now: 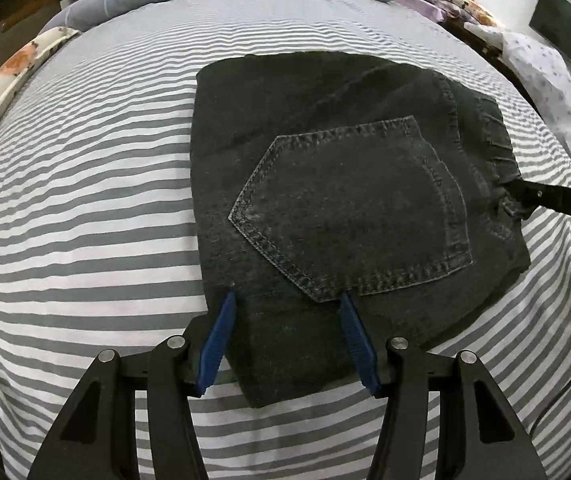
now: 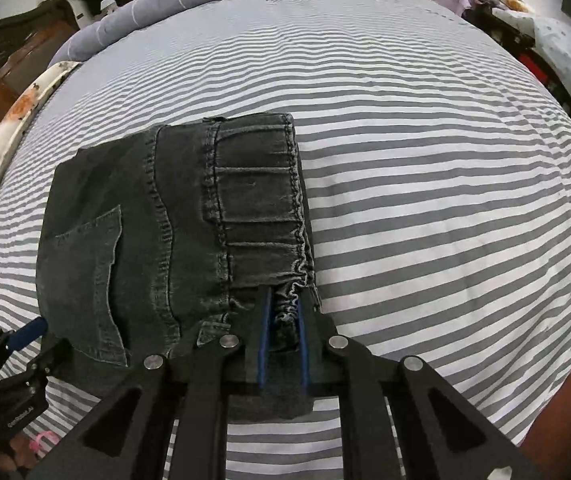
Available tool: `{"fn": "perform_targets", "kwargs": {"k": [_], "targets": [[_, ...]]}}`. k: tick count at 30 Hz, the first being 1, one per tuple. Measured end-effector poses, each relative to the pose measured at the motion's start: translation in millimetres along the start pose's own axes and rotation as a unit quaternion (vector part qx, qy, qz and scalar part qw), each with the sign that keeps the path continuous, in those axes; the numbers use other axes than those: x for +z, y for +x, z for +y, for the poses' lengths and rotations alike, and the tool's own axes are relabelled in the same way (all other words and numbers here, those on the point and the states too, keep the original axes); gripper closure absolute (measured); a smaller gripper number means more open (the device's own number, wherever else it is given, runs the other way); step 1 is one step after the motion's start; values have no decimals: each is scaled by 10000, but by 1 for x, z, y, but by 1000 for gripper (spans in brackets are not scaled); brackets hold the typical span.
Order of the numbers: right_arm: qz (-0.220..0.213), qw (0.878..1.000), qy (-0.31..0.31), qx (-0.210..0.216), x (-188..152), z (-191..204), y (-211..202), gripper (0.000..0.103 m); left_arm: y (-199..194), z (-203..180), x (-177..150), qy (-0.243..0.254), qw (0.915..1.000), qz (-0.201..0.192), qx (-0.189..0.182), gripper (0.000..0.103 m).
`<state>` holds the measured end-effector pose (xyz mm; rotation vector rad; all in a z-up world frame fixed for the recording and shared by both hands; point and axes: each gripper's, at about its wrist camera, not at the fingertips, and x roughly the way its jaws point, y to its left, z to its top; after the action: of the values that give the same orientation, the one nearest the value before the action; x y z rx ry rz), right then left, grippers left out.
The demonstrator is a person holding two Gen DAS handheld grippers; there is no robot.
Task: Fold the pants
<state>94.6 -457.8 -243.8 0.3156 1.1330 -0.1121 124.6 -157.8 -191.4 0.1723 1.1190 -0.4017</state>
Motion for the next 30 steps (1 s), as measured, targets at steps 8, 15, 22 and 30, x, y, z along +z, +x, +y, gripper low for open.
{"fn": "perform_targets", "kwargs": {"k": [8, 15, 22, 30], "targets": [[31, 9997, 146, 217, -3, -9, -2, 91, -6, -1, -3, 81, 10000, -1, -53, 47], [-56, 9978, 505, 424, -15, -23, -20, 76, -19, 7, -7, -114, 9996, -68, -249, 47], [288, 9885, 896, 1182, -37, -15, -33, 71, -27, 31, -19, -578, 9975, -142, -383, 47], [518, 9780, 1489, 1363, -30, 0, -1, 64, -28, 44, -24, -850, 9957, -214, -302, 47]]}}
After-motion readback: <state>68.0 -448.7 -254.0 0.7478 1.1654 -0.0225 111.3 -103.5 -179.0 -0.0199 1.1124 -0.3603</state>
